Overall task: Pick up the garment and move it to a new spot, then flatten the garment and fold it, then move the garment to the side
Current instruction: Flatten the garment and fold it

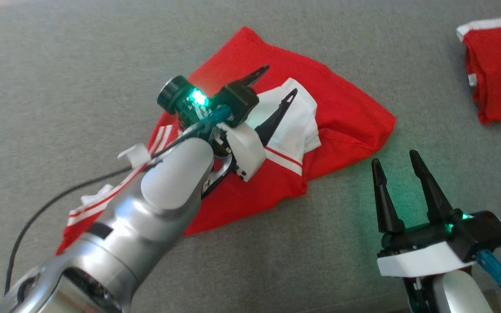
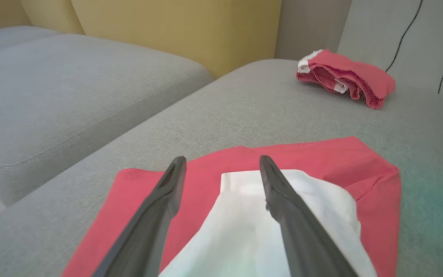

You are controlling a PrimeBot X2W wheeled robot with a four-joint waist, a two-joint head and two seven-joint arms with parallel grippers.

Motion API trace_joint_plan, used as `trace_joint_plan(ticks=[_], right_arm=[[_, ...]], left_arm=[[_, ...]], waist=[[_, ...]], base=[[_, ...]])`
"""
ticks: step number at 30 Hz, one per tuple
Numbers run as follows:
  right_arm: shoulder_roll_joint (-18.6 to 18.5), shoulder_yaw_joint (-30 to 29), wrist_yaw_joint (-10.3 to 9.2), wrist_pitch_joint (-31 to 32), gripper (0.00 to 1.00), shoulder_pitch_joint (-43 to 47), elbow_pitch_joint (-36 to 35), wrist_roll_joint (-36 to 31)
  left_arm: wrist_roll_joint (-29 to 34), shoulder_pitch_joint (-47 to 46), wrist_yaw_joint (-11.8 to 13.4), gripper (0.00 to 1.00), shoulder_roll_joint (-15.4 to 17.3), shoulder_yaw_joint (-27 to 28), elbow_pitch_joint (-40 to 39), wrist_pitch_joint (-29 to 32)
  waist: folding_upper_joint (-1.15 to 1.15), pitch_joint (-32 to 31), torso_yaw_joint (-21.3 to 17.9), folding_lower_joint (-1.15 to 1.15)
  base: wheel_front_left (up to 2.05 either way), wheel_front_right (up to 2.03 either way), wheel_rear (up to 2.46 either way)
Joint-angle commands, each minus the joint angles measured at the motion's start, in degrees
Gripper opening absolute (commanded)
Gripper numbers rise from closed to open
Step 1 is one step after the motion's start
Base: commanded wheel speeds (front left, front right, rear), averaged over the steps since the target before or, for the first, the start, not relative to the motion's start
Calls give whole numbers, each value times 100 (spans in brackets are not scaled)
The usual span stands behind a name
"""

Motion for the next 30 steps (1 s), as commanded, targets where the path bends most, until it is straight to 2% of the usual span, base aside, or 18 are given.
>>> trace_joint_plan(ticks=[1, 3, 11, 15, 16, 17, 20, 30], right_arm=[[-77, 153, 37, -21, 100, -144, -196, 14], [-78, 172, 37, -21, 100, -185, -203, 23], [-81, 252, 37, -21, 100, -322, -171, 55], [-77, 234, 37, -21, 100, -327, -155, 62], [-75, 224, 37, -21, 100, -323, -156, 62], [-73, 218, 37, -21, 100, -318, -156, 61], [-66, 213, 37, -21, 100, -318, -153, 57], [-49, 174, 37, -21, 100, -312, -132, 42]], left_arm=[[-119, -327, -22, 100, 51, -17, -32, 50], [-281, -511, 9, 100, 51, -225, 114, 112], [-660, -1021, 440, 100, 51, -824, 765, 295], [-876, -1038, 339, 98, 50, -1140, 908, 452], [-932, -1037, 295, 82, 50, -1219, 886, 455], [-999, -1042, 273, 49, 50, -1269, 860, 427], [-1055, -1122, 316, 2, 50, -1455, 794, 250], [-1063, -1383, 488, 0, 50, -1959, 753, -215]], waist=[[0, 263, -226, -2], [0, 360, -292, -2], [0, 510, -472, -2], [0, 490, -501, -2], [0, 483, -501, -2], [0, 476, -498, -2], [0, 455, -483, -2], [0, 353, -414, -2]], base=[[0, 0, 0], [0, 0, 0], [0, 0, 0], [0, 0, 0], [0, 0, 0], [0, 0, 0], [0, 0, 0], [0, 0, 0]])
